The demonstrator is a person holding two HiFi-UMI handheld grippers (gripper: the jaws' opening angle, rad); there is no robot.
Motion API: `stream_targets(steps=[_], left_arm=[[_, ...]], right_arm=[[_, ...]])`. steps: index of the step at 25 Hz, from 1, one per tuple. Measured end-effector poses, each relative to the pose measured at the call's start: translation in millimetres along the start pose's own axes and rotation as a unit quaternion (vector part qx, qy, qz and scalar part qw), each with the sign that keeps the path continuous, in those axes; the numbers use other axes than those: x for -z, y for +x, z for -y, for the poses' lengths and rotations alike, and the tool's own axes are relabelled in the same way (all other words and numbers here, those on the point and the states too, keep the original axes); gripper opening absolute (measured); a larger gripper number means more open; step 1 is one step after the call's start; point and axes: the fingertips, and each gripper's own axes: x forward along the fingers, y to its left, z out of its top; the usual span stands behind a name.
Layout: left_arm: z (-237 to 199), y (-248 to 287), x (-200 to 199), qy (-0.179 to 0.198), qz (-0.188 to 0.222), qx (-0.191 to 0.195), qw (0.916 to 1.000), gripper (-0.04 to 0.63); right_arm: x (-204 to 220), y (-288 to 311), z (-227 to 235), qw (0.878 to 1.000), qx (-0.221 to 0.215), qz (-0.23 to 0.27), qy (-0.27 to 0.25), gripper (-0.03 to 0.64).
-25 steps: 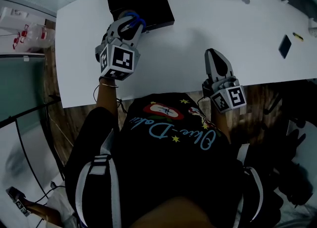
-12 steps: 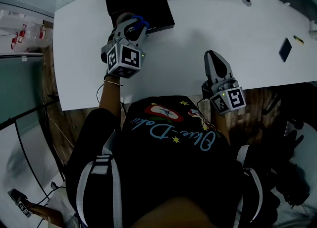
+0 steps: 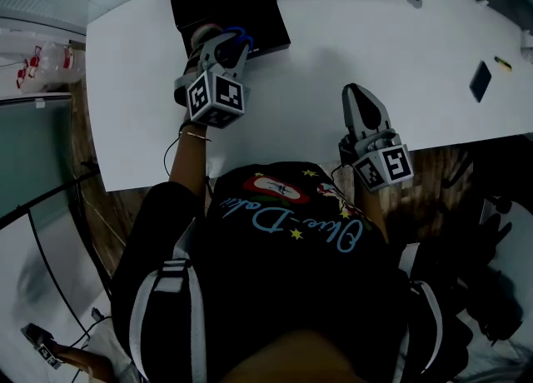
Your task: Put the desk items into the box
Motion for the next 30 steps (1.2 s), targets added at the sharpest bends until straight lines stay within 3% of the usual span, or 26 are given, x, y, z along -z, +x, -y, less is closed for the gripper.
stream_targets(steps=[17,30], left_arm=[[13.1,26.0,10.8,0.036,-0.027,0.026,0.9986,0.103],[16.6,28.1,14.1,0.022,-0.026,0.044,0.9985,0.107]], right_arm=[[3.3,10.4,2.9,1.000,0.000,-0.004,0.007,0.025],[3.1,10.9,1.8,1.000,0.000,-0.002,0.007,0.025]])
